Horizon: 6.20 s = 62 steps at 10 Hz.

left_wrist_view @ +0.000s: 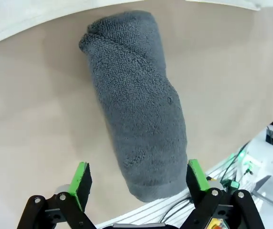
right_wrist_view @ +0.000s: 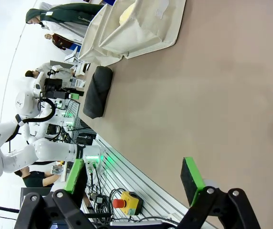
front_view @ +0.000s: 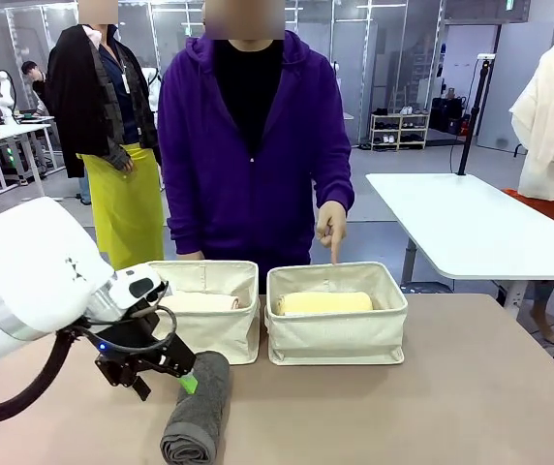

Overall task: Divide the towels into two baskets.
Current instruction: Pick up one hotel-folded towel from the bottom of the table and place it in the Fabric basket indicated by the person.

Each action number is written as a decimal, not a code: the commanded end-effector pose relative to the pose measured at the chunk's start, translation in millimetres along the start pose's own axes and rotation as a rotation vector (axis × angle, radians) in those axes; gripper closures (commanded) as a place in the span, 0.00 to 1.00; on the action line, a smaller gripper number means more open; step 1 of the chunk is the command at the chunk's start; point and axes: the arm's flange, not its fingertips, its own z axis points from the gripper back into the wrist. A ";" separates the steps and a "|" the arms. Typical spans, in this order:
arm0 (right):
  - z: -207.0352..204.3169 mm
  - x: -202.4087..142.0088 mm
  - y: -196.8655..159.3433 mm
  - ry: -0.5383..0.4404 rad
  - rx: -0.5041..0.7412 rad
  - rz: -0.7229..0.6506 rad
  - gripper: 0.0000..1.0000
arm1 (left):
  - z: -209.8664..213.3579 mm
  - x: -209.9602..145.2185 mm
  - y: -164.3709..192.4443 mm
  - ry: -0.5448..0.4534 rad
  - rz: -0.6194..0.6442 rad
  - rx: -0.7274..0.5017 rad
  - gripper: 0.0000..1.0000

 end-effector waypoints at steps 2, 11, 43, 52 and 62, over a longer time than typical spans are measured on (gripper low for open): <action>1.1 -0.1 4.7 -0.009 0.004 -0.012 0.00 | -23.5 -33.2 3.1 -0.061 0.094 0.048 0.00; 1.1 -0.1 4.7 -0.009 0.004 -0.012 0.00 | -59.0 -8.1 -1.4 -0.062 0.146 -0.037 0.00; 1.1 -0.1 4.7 -0.009 0.004 -0.012 0.00 | 77.6 70.1 -113.9 -0.158 -1.163 0.013 0.67; 1.1 -0.1 4.7 -0.009 0.004 -0.012 0.00 | 12.3 167.2 -238.9 -0.177 -1.608 0.597 0.67; 1.1 -0.1 4.7 -0.009 0.004 -0.012 0.00 | -73.9 206.0 -250.2 -0.263 -1.457 0.846 0.67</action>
